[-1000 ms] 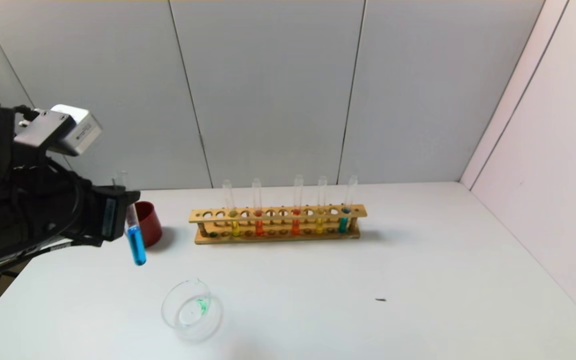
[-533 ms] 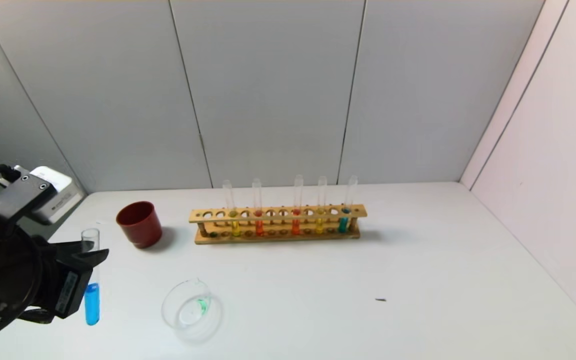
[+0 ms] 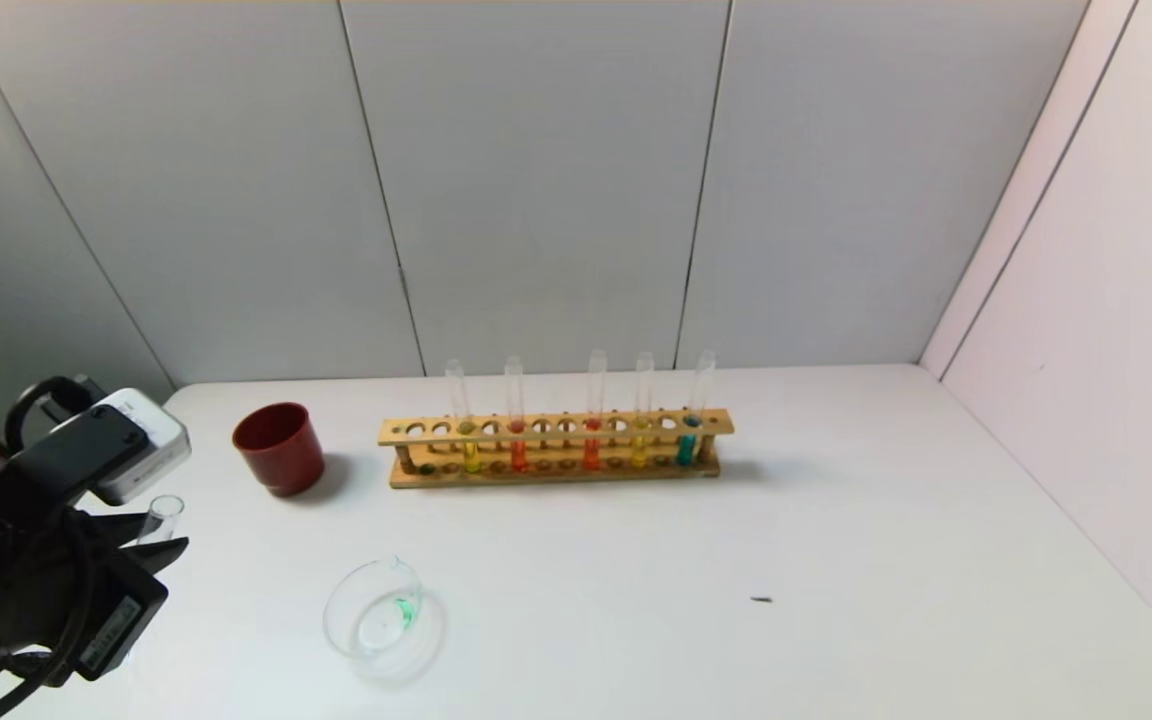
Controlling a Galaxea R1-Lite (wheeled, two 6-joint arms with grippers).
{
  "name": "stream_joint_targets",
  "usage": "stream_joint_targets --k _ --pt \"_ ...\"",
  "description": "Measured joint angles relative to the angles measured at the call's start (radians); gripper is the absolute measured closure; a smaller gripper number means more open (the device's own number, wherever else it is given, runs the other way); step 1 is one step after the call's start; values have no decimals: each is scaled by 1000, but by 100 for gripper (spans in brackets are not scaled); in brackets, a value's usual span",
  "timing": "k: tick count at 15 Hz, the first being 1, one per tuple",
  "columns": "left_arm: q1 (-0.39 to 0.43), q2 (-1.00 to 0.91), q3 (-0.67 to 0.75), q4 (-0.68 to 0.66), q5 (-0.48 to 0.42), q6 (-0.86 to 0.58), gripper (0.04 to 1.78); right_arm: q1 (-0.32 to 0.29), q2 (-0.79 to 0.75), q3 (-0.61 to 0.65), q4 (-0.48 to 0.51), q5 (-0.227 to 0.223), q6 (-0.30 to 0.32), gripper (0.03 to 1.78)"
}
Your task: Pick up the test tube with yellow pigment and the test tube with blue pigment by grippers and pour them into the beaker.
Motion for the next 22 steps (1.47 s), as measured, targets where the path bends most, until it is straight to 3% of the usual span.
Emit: stream_joint_targets --k 22 --pt "-154 550 -19 -88 206 57 152 0 0 0 0 0 0 11"
